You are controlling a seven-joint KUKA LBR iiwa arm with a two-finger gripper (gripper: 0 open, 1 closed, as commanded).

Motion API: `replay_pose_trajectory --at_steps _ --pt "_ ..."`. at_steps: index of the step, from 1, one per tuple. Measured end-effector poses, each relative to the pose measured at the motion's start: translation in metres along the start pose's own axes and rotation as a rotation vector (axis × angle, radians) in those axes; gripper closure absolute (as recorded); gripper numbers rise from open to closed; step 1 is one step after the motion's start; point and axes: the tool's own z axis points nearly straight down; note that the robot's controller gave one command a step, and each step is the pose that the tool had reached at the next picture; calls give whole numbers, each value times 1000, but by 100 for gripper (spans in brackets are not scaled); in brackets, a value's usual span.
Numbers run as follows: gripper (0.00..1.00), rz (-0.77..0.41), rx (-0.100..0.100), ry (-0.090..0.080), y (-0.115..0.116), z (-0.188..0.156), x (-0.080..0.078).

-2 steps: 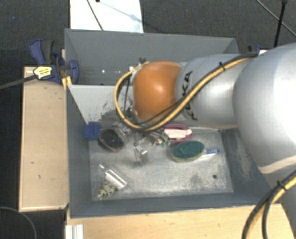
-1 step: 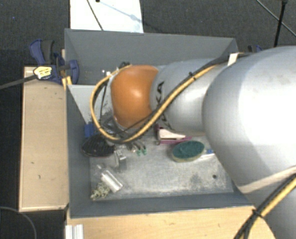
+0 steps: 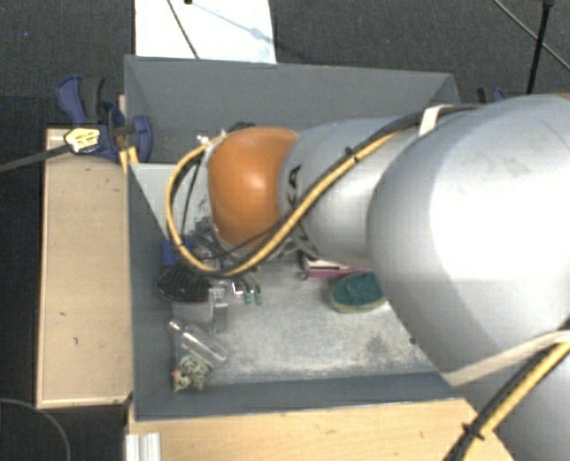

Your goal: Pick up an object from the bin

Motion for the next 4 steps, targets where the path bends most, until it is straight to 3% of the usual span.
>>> replay_pose_trajectory --at_steps 1,2,3,4 --pt "100 3 -4 -11 1 -2 -2" --pt "100 -11 -7 -1 9 -38 -8" --pt "0 -10 -10 -5 9 -37 -9" --pt "0 -253 -8 -12 10 -1 -16"
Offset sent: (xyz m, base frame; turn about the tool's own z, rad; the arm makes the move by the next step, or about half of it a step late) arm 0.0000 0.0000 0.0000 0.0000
